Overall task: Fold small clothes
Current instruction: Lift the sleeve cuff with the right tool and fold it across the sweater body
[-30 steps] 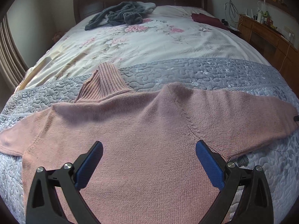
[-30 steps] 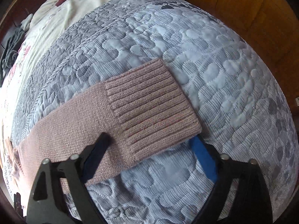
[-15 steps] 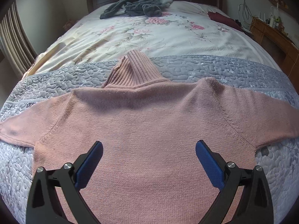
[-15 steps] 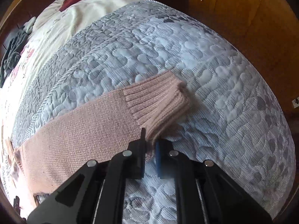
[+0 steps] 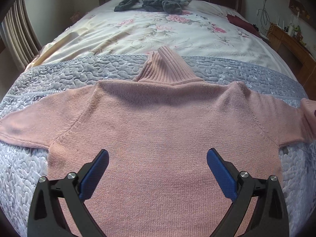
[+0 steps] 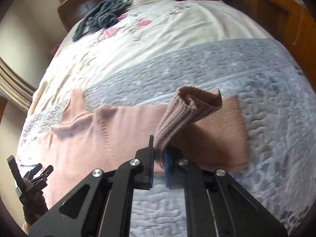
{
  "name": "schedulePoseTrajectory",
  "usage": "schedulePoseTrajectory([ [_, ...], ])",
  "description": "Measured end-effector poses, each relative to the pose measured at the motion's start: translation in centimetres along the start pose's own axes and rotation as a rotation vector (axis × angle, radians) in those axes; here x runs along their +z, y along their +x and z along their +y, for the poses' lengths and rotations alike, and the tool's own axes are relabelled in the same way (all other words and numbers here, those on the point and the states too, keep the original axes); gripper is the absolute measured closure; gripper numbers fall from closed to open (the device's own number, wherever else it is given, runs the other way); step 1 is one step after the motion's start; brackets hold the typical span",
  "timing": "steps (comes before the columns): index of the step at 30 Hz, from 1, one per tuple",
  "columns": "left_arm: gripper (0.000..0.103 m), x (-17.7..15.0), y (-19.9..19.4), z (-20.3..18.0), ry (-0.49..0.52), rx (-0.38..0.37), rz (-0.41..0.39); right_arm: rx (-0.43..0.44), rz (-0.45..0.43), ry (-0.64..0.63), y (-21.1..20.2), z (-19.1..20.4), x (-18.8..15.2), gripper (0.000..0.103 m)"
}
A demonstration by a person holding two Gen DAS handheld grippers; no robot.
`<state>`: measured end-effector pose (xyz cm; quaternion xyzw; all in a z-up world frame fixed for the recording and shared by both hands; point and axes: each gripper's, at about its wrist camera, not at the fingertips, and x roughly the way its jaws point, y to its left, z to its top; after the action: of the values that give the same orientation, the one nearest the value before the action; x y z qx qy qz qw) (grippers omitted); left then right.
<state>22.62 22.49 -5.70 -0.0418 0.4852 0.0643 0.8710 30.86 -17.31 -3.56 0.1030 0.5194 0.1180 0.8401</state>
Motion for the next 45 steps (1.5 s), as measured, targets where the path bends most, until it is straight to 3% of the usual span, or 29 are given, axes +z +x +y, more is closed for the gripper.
schedulePoseTrajectory([
  [7,0.004,-0.6,-0.3,2.5,-0.014,-0.022,0.010,0.109,0.087,-0.109,4.6,10.7,-1.4,0.096],
  [13,0.004,-1.0,0.1,3.8,-0.024,-0.019,0.022,0.099,0.164,-0.129,8.3,14.1,-3.1,0.096],
  [16,0.004,-1.1,0.3,4.0,-0.022,-0.016,0.029,0.115,0.207,-0.125,9.9,13.9,-3.4,0.090],
  [17,0.004,-1.1,0.4,3.9,-0.020,-0.016,0.032,0.130,0.224,-0.117,10.2,13.8,-3.6,0.084],
  [19,0.004,-1.1,0.5,3.5,-0.017,-0.024,0.036,0.209,0.243,-0.100,10.0,13.5,-4.2,0.081],
  [22,0.004,-1.0,0.7,2.4,-0.022,-0.063,0.051,0.292,0.235,-0.100,8.1,12.6,-4.5,0.078],
  [24,0.004,-0.7,1.1,1.0,-0.026,-0.107,0.068,0.336,0.213,-0.087,6.0,11.2,-4.7,0.067],
  [29,0.004,0.1,3.5,-4.1,-0.034,-0.258,0.172,0.302,0.152,-0.037,1.9,6.0,-5.0,0.067],
  [32,0.005,0.5,6.0,-6.2,-0.071,-0.279,0.251,0.278,0.138,-0.012,0.7,2.9,-5.7,0.067],
  [35,0.016,0.7,7.9,-7.7,-0.101,-0.320,0.309,0.241,0.128,-0.012,0.4,0.6,-6.7,0.067],
  [37,0.018,0.9,8.5,-8.7,-0.102,-0.310,0.309,0.238,0.129,0.000,0.5,-0.7,-7.4,0.067],
  [39,0.041,1.2,8.5,-9.6,-0.093,-0.302,0.296,0.233,0.129,0.009,0.9,-1.4,-8.1,0.067],
  [41,0.057,1.5,8.5,-10.2,-0.095,-0.278,0.287,0.222,0.127,0.015,1.1,-1.9,-8.5,0.067],
  [42,0.073,1.5,8.3,-10.3,-0.097,-0.257,0.274,0.220,0.125,0.022,1.1,-2.2,-8.6,0.067],
  [43,0.083,1.7,8.1,-10.3,-0.097,-0.246,0.261,0.221,0.123,0.031,1.1,-2.5,-8.7,0.067],
  [44,0.091,1.8,7.9,-10.1,-0.101,-0.261,0.252,0.222,0.121,0.039,1.0,-2.8,-8.7,0.067],
  [45,0.091,1.8,7.4,-9.9,-0.109,-0.275,0.235,0.218,0.117,0.044,0.9,-2.8,-8.6,0.067],
])
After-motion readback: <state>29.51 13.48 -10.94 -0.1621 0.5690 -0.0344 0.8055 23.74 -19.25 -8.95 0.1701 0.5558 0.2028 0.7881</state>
